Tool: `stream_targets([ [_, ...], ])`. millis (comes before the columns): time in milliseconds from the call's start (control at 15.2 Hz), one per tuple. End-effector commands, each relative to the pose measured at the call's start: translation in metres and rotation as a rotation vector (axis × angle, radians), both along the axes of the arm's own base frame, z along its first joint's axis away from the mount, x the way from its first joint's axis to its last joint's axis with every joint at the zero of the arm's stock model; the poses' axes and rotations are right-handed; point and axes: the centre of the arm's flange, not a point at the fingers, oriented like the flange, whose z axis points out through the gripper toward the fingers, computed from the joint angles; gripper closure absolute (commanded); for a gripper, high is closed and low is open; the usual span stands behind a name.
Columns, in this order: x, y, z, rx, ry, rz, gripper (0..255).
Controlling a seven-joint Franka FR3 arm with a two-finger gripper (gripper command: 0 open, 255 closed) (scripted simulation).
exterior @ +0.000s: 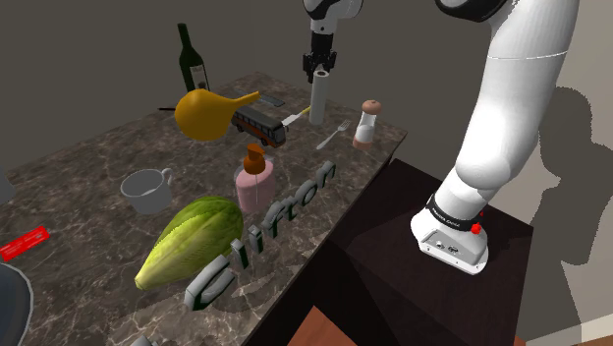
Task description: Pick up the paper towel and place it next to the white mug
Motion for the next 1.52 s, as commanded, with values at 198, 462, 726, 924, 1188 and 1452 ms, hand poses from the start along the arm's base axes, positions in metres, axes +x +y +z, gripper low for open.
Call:
stream_targets([
  [198, 0.0, 0.0, 0.0, 0.001, 0.001, 0.0, 255],
  [462, 0.0, 0.001, 0.021, 0.001, 0.001, 0.0, 255],
  [726, 0.0, 0.0, 0.042, 0.001, 0.001, 0.0, 255],
  [924, 0.0, 0.0, 0.058, 0.001, 0.001, 0.0, 255],
  [1188, 0.0, 0.0, 0.079, 0.001, 0.001, 0.0, 255],
  [1452, 0.0, 0.0, 0.1, 0.001, 0.001, 0.0, 255],
])
